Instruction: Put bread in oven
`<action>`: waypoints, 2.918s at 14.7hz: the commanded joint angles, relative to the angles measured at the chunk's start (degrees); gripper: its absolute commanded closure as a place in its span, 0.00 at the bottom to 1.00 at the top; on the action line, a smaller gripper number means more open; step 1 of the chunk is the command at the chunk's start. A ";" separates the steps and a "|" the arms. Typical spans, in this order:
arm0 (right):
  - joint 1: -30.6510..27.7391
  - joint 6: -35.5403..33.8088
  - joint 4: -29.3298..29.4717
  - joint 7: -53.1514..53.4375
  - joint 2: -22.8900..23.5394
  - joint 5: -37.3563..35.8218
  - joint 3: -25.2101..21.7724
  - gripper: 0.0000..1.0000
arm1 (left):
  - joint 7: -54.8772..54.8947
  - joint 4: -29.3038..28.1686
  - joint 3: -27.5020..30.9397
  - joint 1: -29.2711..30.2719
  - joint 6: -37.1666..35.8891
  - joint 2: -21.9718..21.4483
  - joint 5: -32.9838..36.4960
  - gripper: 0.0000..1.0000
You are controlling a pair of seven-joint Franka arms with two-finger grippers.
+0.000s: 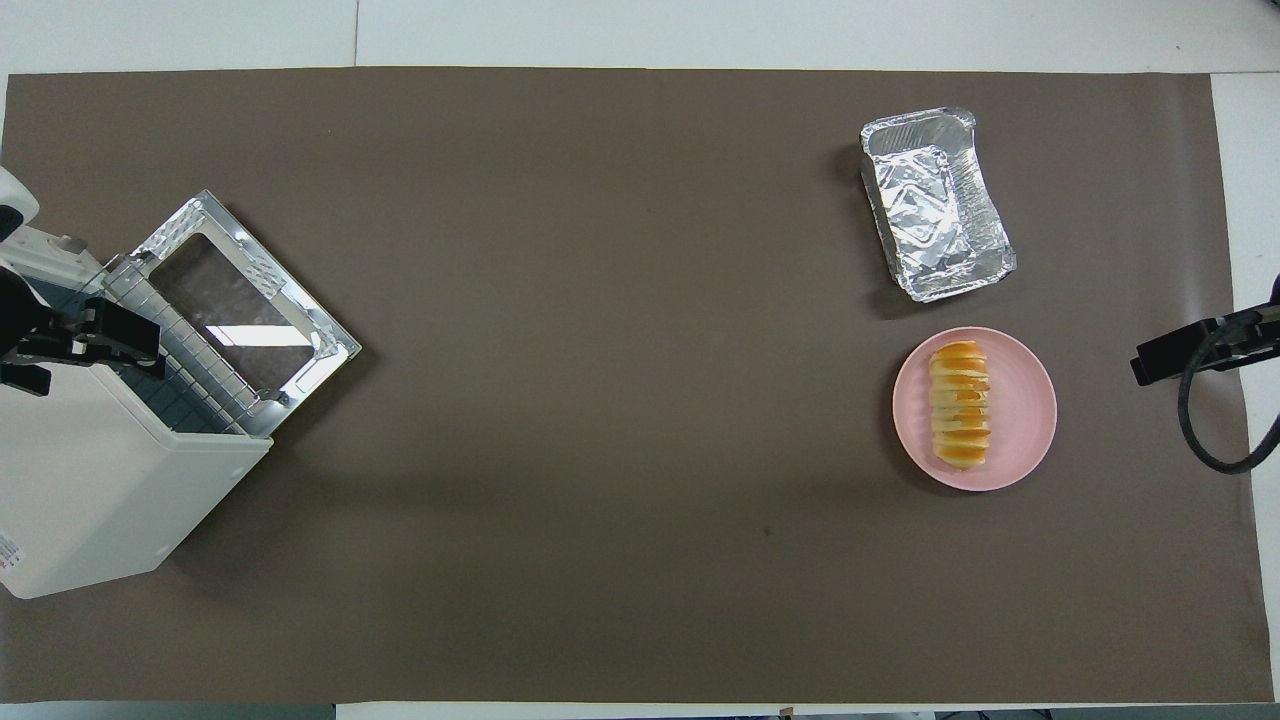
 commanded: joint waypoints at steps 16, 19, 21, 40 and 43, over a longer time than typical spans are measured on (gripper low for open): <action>0.14 31.07 -36.70 4.21 -9.72 0.80 2.47 0.00 | 0.08 -1.71 -0.26 0.59 0.97 -1.58 -0.93 0.00; 0.23 42.76 -42.51 4.30 -6.21 0.89 2.47 0.00 | 0.17 -1.71 -0.26 0.67 0.97 -1.58 -0.93 0.00; 1.70 48.39 -44.27 4.91 -3.40 0.98 2.47 0.00 | 0.08 -1.71 -0.26 0.59 0.97 -1.58 -0.93 0.00; 1.72 60.46 -46.74 4.74 2.51 0.98 2.38 0.17 | 0.08 -1.71 -0.26 0.59 0.97 -1.58 -0.93 0.00; 1.81 60.90 -46.74 6.23 2.60 0.98 2.38 0.98 | 0.17 -1.71 -0.26 0.59 0.97 -1.58 -0.93 0.00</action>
